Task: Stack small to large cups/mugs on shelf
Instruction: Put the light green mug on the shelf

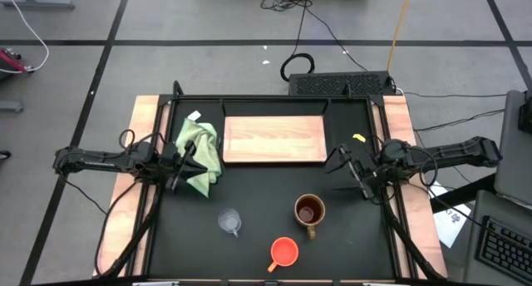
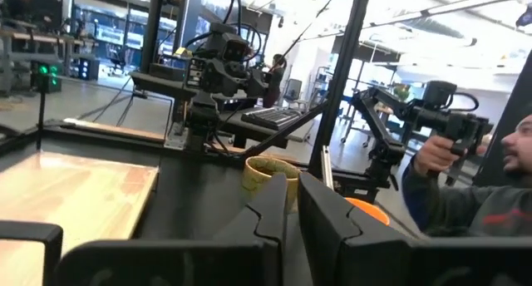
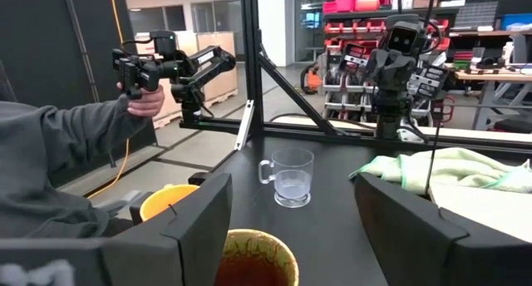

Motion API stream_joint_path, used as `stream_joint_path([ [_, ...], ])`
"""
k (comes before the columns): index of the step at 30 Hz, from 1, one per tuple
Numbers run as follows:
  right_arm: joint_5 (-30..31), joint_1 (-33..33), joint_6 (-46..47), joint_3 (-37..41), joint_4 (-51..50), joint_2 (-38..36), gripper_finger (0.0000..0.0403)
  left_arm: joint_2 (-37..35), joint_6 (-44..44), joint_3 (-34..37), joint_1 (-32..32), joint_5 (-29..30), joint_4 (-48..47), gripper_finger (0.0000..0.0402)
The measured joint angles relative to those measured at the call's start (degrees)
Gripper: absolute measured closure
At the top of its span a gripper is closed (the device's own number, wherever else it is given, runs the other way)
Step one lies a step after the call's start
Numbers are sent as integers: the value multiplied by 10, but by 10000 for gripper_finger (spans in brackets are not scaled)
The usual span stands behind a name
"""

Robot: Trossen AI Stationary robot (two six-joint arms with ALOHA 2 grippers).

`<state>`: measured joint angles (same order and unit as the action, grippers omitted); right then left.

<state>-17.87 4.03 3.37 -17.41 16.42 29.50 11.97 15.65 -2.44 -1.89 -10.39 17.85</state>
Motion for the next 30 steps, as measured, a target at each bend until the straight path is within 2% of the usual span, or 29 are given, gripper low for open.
stream_joint_path([
  [12, -1, 0, 0, 0, -2, 9, 156, 0, -3, 0, 0, 0, 4, 369],
  [16, -1, 0, 4, -27, -4, 35, 156, 0, -4, 0, 0, 0, 6, 369],
  [20, -1, 0, 9, -86, -30, 79, 156, 0, -3, 0, 0, 0, 6, 369],
  [30, 0, 15, -9, -288, -271, 251, 156, 0, 13, 0, 0, 0, 6, 369],
])
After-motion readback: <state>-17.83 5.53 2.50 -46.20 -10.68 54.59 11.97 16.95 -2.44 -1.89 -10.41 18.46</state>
